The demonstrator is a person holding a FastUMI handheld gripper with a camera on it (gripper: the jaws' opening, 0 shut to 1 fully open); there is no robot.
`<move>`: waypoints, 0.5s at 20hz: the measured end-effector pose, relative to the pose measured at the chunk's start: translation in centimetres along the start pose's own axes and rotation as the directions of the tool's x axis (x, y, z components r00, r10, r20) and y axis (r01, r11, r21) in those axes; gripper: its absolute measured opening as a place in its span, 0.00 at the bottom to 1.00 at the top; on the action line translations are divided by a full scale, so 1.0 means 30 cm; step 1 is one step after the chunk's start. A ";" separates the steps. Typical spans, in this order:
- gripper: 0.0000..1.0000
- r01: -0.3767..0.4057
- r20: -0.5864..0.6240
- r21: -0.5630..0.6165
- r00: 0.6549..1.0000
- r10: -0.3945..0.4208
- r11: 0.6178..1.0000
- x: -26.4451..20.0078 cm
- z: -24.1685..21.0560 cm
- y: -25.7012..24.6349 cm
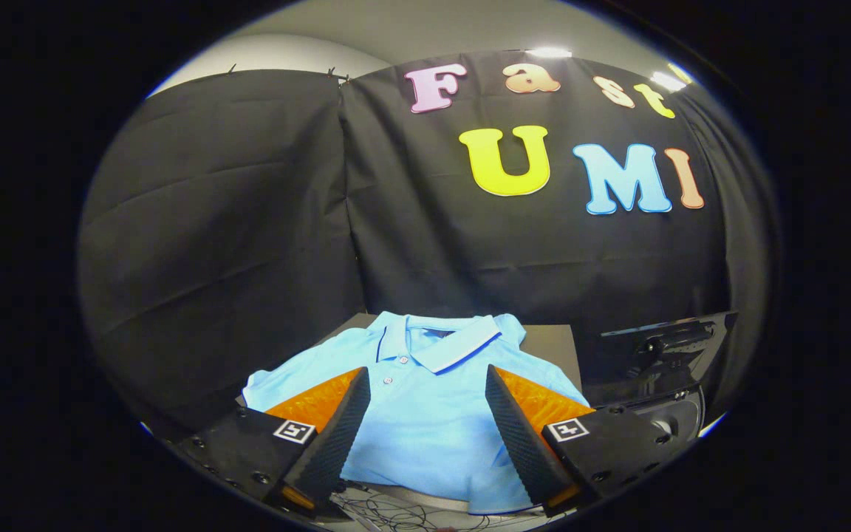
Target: Put the clothes into the washing machine and then close the washing machine lid.
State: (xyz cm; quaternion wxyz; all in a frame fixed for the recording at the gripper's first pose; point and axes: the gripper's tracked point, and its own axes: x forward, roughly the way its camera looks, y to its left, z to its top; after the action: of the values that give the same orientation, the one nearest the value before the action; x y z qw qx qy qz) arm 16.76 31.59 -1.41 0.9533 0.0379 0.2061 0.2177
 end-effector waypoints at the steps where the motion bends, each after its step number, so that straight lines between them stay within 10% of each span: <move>1: 0.98 0.000 -0.011 -0.010 1.000 0.000 1.000 0.018 -0.008 0.016; 10: 0.98 0.000 -0.181 -0.084 0.983 -0.015 0.996 0.168 -0.088 0.116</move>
State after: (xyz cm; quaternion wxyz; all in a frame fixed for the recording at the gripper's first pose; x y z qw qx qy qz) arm 18.43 36.86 -5.16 0.9321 -0.0227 0.2829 0.2252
